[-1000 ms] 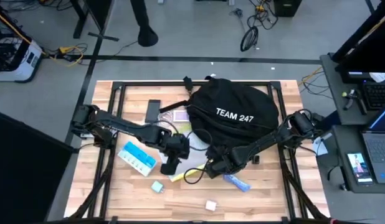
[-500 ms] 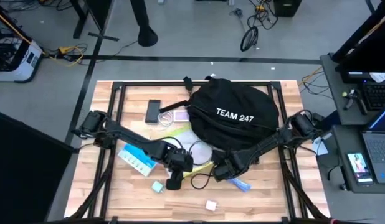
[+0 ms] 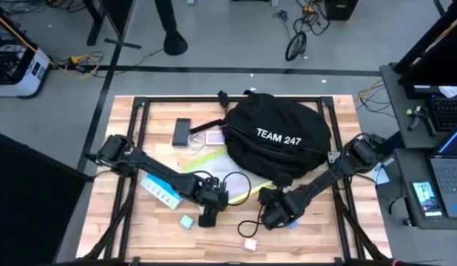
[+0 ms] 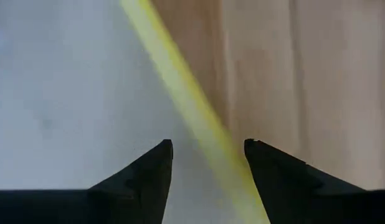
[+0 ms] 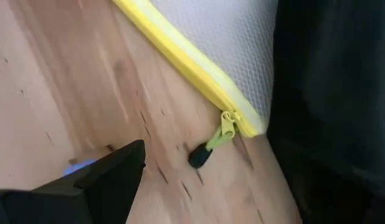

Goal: Unpack backpack
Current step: Remove the earphones from the green zip bag

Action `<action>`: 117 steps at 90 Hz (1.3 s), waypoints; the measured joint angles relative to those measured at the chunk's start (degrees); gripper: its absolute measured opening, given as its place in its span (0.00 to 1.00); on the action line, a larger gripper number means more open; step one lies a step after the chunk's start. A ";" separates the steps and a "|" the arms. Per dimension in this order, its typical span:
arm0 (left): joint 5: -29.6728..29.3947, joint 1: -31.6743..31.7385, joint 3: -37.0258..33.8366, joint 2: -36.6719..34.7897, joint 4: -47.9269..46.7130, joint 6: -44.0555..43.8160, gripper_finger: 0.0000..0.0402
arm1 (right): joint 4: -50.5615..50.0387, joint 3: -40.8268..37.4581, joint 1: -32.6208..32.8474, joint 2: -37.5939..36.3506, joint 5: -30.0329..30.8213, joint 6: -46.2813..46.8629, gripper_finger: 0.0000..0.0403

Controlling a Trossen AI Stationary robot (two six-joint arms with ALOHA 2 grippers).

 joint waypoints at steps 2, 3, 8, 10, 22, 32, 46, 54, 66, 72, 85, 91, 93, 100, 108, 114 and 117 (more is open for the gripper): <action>0.11 -0.31 0.01 0.10 -0.09 -0.08 0.48 | -0.02 0.00 0.11 0.00 0.01 0.42 0.87; 0.10 -0.34 0.01 0.10 -0.24 -0.10 0.48 | -0.07 0.00 0.15 0.00 0.00 0.62 0.87; -0.04 -0.56 -0.01 0.58 -0.07 -0.14 0.48 | -0.39 -0.01 0.29 0.00 0.00 1.53 0.87; -0.33 -0.61 0.01 0.93 0.33 -0.14 0.48 | -0.43 -0.01 0.41 0.00 0.00 1.89 0.87; -2.15 -0.67 0.01 2.95 -0.12 -0.22 0.48 | -0.49 -0.02 0.68 0.00 0.00 3.31 0.87; -6.80 -0.57 0.09 4.28 -0.83 -1.78 0.48 | -0.73 0.00 0.74 0.00 -0.12 4.26 0.87; -11.73 -0.57 0.12 4.41 -1.52 -2.92 0.47 | -0.63 0.00 1.03 0.00 -0.31 5.25 0.87; -13.00 -0.28 0.07 4.15 -1.64 -3.00 0.41 | -0.65 0.00 1.11 0.00 -0.36 6.35 0.87; -14.28 0.77 0.21 3.68 -2.34 -2.41 0.24 | -0.49 0.00 1.11 0.00 -0.35 6.47 0.87; -14.37 1.15 0.32 3.68 -3.04 -1.17 0.15 | -0.45 0.00 1.11 0.00 -0.35 6.47 0.87; -14.42 2.05 0.40 3.62 -3.36 1.04 0.02 | -0.41 0.00 1.11 0.00 -0.33 7.00 0.87; -15.20 2.22 1.25 3.62 -4.98 1.44 0.01 | -0.39 0.00 1.11 0.00 -0.32 7.80 0.87; -15.44 2.25 1.78 3.62 -5.81 1.53 0.01 | -0.34 0.00 1.11 0.00 -0.33 7.91 0.87; -15.70 2.42 4.38 3.62 -8.34 2.33 0.00 | 0.41 0.00 1.11 0.00 -0.27 7.97 0.87; -14.79 2.72 8.05 3.62 -11.11 4.21 0.00 | 1.65 0.00 1.26 0.00 -0.35 8.03 0.87; -12.65 2.94 10.53 3.62 -12.98 5.97 0.00 | 2.43 0.00 1.33 0.00 -0.35 8.51 0.87; -11.23 3.09 11.40 3.62 -13.30 6.42 0.00 | 2.63 0.00 1.35 0.00 -0.37 9.02 0.87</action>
